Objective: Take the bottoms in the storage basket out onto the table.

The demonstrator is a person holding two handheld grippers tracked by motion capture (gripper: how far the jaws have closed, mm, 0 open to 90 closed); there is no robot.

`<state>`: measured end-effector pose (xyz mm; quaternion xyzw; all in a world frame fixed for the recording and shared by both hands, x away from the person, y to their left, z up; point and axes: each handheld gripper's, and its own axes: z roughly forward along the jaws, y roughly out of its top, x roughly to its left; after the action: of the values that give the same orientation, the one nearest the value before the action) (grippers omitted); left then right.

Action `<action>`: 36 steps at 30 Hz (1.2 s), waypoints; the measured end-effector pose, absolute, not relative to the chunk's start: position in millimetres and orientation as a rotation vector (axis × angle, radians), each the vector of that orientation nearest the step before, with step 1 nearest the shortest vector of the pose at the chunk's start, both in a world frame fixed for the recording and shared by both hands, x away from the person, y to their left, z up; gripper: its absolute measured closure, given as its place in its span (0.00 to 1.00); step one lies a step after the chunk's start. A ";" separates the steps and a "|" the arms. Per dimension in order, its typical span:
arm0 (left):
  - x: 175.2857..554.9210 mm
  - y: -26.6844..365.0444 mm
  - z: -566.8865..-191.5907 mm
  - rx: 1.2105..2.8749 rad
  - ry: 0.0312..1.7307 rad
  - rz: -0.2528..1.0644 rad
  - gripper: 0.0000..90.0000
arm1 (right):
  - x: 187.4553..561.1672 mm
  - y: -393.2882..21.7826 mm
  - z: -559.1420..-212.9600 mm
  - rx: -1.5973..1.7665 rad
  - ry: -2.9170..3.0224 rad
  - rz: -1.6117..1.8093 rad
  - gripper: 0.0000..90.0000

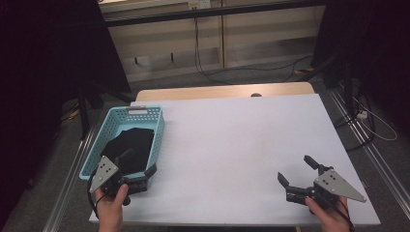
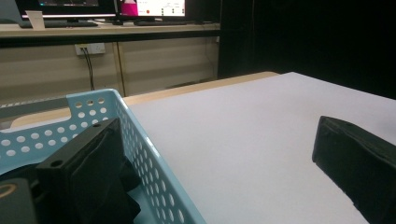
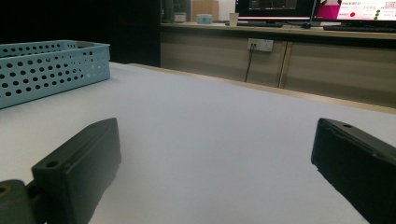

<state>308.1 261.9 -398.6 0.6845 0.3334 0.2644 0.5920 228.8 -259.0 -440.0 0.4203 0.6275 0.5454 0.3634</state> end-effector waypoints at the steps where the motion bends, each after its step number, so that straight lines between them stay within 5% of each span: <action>1: 308.2 261.6 -398.4 1.594 0.770 0.614 0.03 | 228.7 -259.7 -439.8 1.082 1.613 1.406 0.01; 36: 347.7 263.1 -357.2 1.592 0.720 0.597 0.02 | 223.4 -261.2 -437.6 1.055 1.632 1.433 0.01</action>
<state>347.7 263.1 -357.2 0.6878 0.3112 0.2578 0.6031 223.4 -261.2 -437.6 0.4084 0.6318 0.5547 0.3554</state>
